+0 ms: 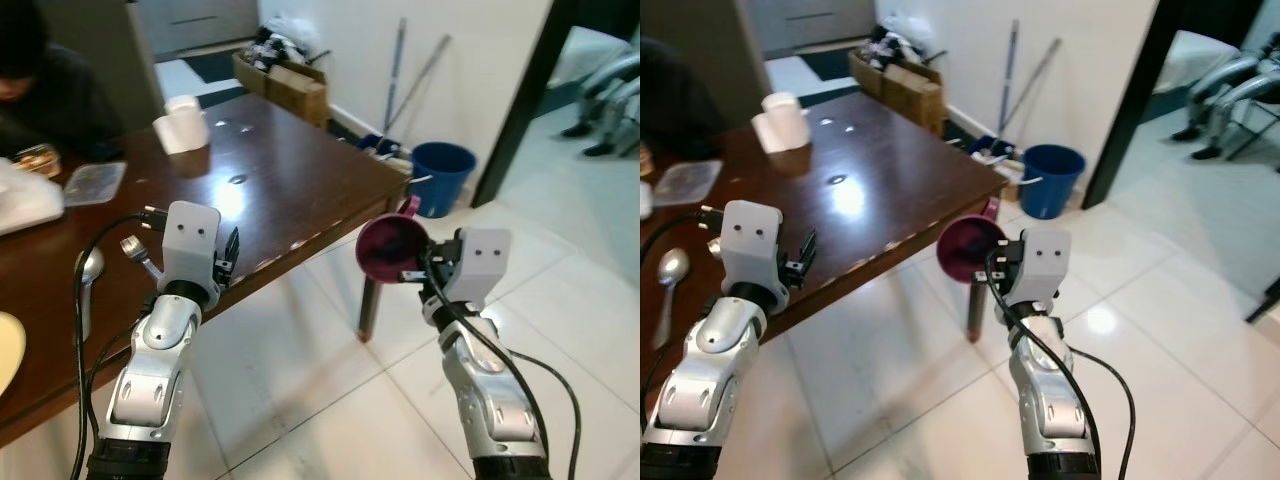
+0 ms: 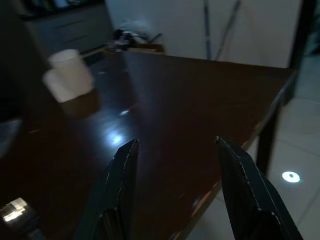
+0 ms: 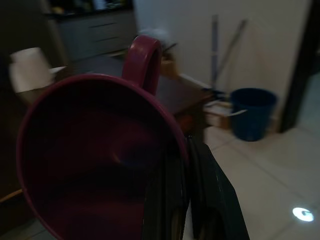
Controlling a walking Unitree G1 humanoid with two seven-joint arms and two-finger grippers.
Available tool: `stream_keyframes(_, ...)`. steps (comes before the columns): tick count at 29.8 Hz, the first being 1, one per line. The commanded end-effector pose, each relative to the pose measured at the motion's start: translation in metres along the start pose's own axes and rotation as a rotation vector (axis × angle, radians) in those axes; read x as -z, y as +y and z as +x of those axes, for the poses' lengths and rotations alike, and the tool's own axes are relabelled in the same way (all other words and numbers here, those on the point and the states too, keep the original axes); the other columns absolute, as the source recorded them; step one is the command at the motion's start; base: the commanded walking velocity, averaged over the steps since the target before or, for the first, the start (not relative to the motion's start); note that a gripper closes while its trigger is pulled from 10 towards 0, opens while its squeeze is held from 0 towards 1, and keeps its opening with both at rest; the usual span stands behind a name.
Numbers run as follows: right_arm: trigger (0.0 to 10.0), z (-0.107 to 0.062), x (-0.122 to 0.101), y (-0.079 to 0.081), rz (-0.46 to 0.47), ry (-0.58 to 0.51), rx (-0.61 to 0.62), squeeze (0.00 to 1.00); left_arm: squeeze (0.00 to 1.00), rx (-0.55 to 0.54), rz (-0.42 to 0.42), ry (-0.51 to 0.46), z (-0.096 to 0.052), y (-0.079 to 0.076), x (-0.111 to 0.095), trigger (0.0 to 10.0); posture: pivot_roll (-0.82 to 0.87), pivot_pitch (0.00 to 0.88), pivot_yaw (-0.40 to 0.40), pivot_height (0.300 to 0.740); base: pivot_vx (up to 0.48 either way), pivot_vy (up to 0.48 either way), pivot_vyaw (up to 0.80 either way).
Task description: Setting the table
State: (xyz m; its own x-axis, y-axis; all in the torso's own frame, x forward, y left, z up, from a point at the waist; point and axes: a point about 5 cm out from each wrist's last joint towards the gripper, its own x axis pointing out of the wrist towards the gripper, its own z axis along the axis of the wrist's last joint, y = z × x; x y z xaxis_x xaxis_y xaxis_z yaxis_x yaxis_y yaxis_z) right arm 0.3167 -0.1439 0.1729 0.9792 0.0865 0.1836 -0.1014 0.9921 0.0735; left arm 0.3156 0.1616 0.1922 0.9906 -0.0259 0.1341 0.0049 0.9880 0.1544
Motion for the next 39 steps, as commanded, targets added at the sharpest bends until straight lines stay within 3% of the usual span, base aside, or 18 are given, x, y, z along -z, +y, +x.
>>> stream_keyframes(1, 10.0, -0.0002, 0.0019, 0.0027, 0.013, 0.006, -0.014, 0.00, 0.00, -0.020, -0.011, 0.039, -0.0009, 0.0036, 0.0075, 10.0, -0.04, 0.000, 0.086, 0.740, 0.000, 0.000, -0.80)
stream_keyframes(39, 10.0, 0.0010, 0.0005, 0.0034, 0.026, -0.004, -0.025, 0.00, 0.00, 0.005, -0.015, 0.056, -0.0028, -0.0048, 0.0113, 10.0, -0.05, 0.000, 0.089, 0.740, 0.000, 0.000, -0.80)
